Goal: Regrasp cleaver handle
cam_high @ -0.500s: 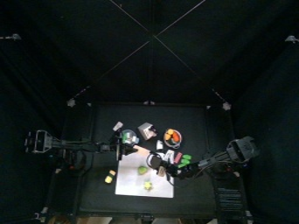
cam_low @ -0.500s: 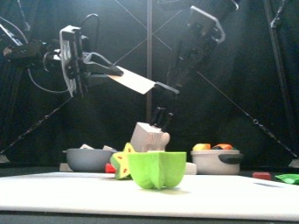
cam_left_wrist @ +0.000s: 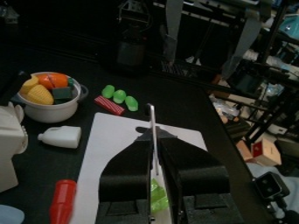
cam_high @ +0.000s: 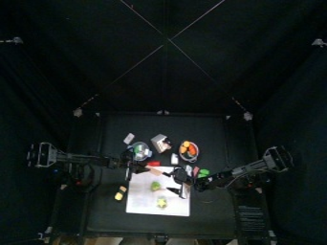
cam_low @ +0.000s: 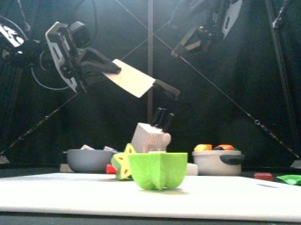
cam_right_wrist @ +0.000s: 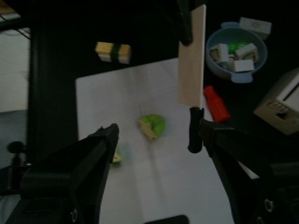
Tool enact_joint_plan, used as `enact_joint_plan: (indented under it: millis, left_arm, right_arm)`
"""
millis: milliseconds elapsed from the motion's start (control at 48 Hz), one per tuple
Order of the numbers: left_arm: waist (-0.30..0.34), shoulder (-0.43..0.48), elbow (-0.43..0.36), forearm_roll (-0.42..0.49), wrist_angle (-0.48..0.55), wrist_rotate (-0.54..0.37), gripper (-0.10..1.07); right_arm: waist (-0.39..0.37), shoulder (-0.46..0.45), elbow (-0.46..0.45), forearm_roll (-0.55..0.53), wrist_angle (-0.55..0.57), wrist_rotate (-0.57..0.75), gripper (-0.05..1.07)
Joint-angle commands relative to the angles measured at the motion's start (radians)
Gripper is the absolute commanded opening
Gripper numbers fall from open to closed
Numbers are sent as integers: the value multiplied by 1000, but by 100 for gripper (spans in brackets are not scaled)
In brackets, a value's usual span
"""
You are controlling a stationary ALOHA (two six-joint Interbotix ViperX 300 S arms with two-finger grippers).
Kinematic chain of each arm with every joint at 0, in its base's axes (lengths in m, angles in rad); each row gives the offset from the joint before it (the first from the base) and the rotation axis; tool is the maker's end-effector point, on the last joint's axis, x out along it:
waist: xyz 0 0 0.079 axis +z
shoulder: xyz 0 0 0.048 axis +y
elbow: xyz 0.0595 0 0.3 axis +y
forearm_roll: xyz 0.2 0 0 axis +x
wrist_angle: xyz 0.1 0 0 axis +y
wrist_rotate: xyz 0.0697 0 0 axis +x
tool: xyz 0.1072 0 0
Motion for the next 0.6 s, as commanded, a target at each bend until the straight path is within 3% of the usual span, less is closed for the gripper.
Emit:
enact_joint_plan:
  millis: [0,271,583]
  left_arm:
    - [-3,-11,-18,12,-35,48,46]
    - [-8,-21,15,14,-98,190,46]
    - [-11,-20,26,15,-98,210,46]
  right_arm:
    - [-14,-40,3,8,-32,2,102]
    - [-20,-51,11,-5,-38,0,102]
    - [-25,-52,20,-15,-31,2,102]
